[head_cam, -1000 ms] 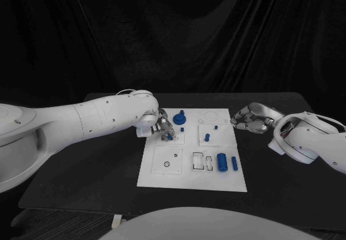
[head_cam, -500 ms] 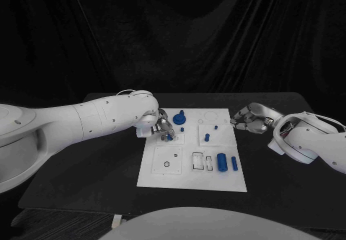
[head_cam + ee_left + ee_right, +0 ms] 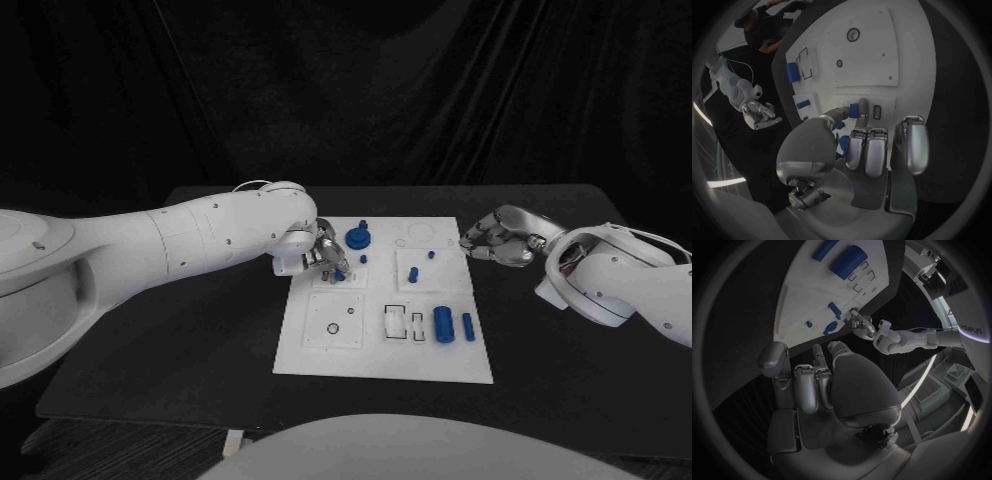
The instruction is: Assemble the parts on the task board
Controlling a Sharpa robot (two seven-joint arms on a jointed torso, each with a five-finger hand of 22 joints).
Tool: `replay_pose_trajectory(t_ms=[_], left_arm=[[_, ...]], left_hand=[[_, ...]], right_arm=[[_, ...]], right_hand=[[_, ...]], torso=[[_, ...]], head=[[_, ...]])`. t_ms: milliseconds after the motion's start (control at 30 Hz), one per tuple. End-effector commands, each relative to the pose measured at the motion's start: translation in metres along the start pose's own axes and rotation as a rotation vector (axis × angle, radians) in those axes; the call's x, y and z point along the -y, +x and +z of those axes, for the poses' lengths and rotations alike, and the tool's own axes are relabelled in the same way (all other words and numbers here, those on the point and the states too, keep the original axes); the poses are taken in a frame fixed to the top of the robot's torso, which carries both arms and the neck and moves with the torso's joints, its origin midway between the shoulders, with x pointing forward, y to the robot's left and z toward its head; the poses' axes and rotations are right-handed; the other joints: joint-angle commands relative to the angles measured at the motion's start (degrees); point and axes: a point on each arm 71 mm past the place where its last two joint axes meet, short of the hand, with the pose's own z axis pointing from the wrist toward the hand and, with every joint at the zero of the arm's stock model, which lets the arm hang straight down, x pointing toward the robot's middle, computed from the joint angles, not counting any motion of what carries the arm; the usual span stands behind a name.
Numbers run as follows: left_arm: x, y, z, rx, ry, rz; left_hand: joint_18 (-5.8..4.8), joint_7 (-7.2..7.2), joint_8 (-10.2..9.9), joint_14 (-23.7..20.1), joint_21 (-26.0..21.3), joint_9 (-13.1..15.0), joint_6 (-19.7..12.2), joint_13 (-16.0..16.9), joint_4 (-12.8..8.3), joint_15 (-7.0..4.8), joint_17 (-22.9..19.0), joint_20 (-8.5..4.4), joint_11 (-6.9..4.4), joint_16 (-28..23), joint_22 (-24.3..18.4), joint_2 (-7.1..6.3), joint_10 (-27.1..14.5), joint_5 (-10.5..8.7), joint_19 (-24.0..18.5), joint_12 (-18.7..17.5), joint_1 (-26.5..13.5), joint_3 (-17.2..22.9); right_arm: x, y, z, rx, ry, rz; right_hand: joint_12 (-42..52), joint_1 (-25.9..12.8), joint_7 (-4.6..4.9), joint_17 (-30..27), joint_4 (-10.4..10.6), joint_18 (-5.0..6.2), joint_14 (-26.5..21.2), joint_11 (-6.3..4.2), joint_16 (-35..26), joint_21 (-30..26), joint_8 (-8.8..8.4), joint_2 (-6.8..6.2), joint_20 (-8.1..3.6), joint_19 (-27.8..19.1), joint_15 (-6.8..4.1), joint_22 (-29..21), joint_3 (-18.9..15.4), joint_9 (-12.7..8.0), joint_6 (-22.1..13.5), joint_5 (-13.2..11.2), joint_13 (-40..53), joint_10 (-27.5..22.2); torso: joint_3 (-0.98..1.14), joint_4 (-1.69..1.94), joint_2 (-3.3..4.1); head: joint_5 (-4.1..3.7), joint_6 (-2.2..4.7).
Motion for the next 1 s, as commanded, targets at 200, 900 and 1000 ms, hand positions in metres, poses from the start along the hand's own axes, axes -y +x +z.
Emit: replay_pose_trajectory(t_ms=[200,900,1000], left_arm=[[0.0028,0.0049,0.0029,-0.024,0.015,0.003],[0.0014,0.0070,0.0057,-0.036,0.008,0.006],[0.0008,0.0066,0.0058,-0.035,0.007,0.005]], left_hand=[[0.31,-0.30,-0.1,6.0,-0.7,0.4,-0.1,14.7,-1.3,-0.26,15.1,0.05,-0.03,0.2,11.2,0.97,5.7,-8.35,-0.2,-0.4,-2.9,1.3],[0.45,-0.07,-1.2,6.0,-1.5,0.5,0.3,14.5,4.5,-0.01,15.1,0.29,0.27,0.2,11.0,1.01,5.6,-21.51,-0.3,-0.7,-7.0,-8.9],[0.45,-0.07,-1.0,6.0,-1.5,1.0,0.1,14.5,4.7,-0.03,15.1,0.30,0.27,0.2,11.0,0.96,5.6,-21.67,-0.3,-0.6,-7.1,-9.4]], right_arm=[[0.0012,0.0017,-0.0004,-0.008,0.015,-0.003],[0.0030,0.0042,-0.0012,-0.016,0.021,-0.001],[0.0034,0.0045,-0.0013,-0.017,0.022,-0.001]], right_hand=[[-0.3,0.6,0.17,9.4,0.0,0.61,4.3,-0.14,-0.3,-0.2,-0.05,0.20,0.11,-0.4,0.03,6.4,0.5,-0.1,0.4,0.3,12.8,4.1],[-0.3,0.6,0.17,9.4,0.0,0.62,4.3,-0.14,-0.3,-0.2,-0.05,0.14,0.12,-0.4,0.04,6.4,0.6,-0.1,0.4,0.2,12.8,4.2],[-0.3,0.6,0.17,9.4,0.0,0.62,4.3,-0.14,-0.3,-0.2,-0.05,0.14,0.12,-0.4,0.04,6.4,0.6,-0.1,0.4,0.2,12.8,4.2]], torso=[[0.01,-0.01,0.01],[0.00,0.00,0.01],[0.01,0.01,0.00]], head=[[0.06,0.01],[0.00,0.01],[-0.03,0.01]])
